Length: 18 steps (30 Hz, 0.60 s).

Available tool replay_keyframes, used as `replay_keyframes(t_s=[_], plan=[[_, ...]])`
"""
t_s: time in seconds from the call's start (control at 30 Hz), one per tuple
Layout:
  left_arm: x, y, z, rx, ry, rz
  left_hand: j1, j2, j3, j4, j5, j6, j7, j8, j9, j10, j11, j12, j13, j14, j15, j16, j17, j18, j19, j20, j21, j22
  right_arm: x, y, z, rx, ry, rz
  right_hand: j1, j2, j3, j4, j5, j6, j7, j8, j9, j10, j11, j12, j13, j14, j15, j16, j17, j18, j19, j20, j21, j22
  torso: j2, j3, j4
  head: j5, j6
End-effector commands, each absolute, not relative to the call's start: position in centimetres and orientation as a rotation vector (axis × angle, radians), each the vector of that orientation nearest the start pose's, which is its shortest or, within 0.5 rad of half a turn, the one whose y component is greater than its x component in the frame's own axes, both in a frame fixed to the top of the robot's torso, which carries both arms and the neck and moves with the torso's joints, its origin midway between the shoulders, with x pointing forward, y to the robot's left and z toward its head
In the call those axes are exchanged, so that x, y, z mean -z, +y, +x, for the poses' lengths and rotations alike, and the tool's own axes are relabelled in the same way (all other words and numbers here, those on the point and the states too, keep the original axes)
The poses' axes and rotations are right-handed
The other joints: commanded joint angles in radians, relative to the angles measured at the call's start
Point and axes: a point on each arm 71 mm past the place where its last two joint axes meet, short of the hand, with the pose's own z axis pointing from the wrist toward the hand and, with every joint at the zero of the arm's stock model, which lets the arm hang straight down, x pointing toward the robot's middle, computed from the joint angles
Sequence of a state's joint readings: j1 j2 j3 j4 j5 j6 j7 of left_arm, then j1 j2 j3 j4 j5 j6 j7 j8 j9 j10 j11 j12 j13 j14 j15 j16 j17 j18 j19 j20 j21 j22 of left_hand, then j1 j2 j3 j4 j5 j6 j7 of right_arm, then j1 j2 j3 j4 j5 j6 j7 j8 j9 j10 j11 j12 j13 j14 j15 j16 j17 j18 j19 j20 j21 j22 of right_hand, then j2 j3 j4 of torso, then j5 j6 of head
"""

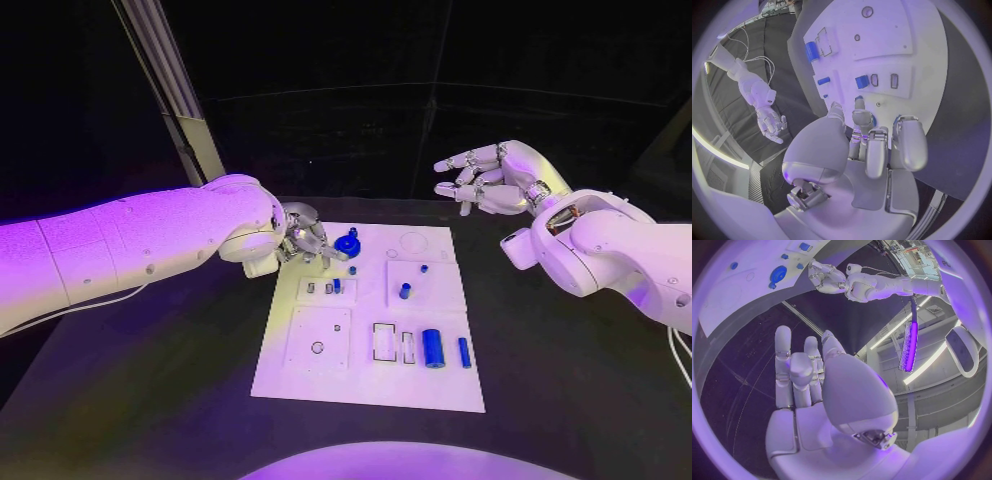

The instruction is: Assemble the parts on the task board

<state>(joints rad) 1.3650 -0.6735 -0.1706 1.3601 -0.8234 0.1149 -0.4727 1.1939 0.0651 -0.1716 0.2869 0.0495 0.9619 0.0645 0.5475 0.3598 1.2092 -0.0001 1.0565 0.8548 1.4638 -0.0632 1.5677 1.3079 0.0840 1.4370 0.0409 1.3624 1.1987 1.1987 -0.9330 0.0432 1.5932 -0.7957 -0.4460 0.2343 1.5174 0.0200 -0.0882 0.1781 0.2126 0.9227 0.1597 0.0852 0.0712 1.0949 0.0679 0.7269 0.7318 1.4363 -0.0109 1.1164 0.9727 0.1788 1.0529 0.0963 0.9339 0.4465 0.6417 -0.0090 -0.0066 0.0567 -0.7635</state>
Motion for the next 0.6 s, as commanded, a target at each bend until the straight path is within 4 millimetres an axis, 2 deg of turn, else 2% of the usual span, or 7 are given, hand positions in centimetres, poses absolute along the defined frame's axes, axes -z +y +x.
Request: replay_keyframes(t_s=[0.03,0.13,0.27,0.37,0.6], plan=[[20.4,17.7,51.4,0.408,2.413,-0.229,-0.012,0.002,-0.014,0.001,-0.001,-0.006,-0.003,0.028,0.016,0.014,-0.01,0.02,0.024,0.107,-0.009,0.003,0.263,-0.013,0.002,-0.004,0.006,0.009,13.4,-22.6,48.3,-1.155,1.435,0.376,0.001,0.001,-0.006,0.003,0.006,-0.005,0.0,-0.003,-0.001,0.002,-0.001,-0.006,-0.002,0.0,-0.001,-0.008,-0.002,0.006,0.007,0.0,-0.006,-0.002,0.001,0.0001,-0.001,0.002,-0.001],[20.5,17.3,51.4,0.39,2.43,-0.213,-0.019,0.006,-0.029,0.001,-0.001,-0.013,-0.007,0.055,0.034,0.022,-0.014,0.035,0.04,0.107,-0.013,0.003,0.263,-0.013,0.002,-0.007,0.012,0.017,13.5,-22.5,48.4,-1.155,1.44,0.376,-0.001,0.001,-0.006,0.004,0.008,-0.006,0.0,-0.004,-0.001,0.002,-0.001,-0.006,-0.004,0.001,-0.001,-0.01,-0.003,0.006,0.008,0.0,-0.008,-0.004,0.002,-0.0005,-0.0021,0.001,-0.002],[20.9,16.9,51.6,0.369,2.449,-0.196,-0.021,0.007,-0.04,0.001,-0.001,-0.022,-0.008,0.07,0.044,0.025,-0.015,0.042,0.047,0.107,-0.014,0.003,0.263,-0.015,0.004,-0.008,0.017,0.025,13.5,-22.3,48.5,-1.157,1.444,0.375,-0.001,0.001,-0.007,0.004,0.008,-0.007,0.0,-0.004,-0.001,0.002,-0.001,-0.006,-0.004,0.001,-0.001,-0.011,-0.004,0.006,0.008,0.0,-0.008,-0.004,0.002,-0.0002,-0.0005,0.003,-0.005],[21.2,16.7,51.7,0.354,2.462,-0.185,-0.021,0.008,-0.043,0.001,-0.001,-0.025,-0.009,0.074,0.047,0.026,-0.015,0.044,0.049,0.107,-0.014,0.003,0.263,-0.015,0.005,-0.009,0.018,0.028,13.6,-22.2,48.5,-1.159,1.447,0.374,-0.003,0.001,-0.008,0.006,0.01,-0.008,0.0,-0.004,-0.001,0.001,-0.001,-0.007,-0.006,0.001,-0.001,-0.015,-0.006,0.006,0.009,0.0,-0.011,-0.005,0.001,-0.0005,-0.0003,0.003,-0.01],[21.7,16.4,51.8,0.337,2.478,-0.169,-0.022,0.009,-0.046,0.001,-0.001,-0.028,-0.009,0.078,0.05,0.027,-0.015,0.046,0.051,0.107,-0.014,0.003,0.263,-0.016,0.005,-0.009,0.02,0.03,13.6,-22.1,48.6,-1.159,1.45,0.374,-0.002,0.001,-0.009,0.007,0.021,-0.009,0.0,-0.004,-0.001,0.0,-0.001,-0.007,-0.012,0.002,-0.001,-0.021,-0.008,0.006,0.012,0.0,-0.016,-0.009,0.001,-0.0007,0.001,0.003,-0.014]])
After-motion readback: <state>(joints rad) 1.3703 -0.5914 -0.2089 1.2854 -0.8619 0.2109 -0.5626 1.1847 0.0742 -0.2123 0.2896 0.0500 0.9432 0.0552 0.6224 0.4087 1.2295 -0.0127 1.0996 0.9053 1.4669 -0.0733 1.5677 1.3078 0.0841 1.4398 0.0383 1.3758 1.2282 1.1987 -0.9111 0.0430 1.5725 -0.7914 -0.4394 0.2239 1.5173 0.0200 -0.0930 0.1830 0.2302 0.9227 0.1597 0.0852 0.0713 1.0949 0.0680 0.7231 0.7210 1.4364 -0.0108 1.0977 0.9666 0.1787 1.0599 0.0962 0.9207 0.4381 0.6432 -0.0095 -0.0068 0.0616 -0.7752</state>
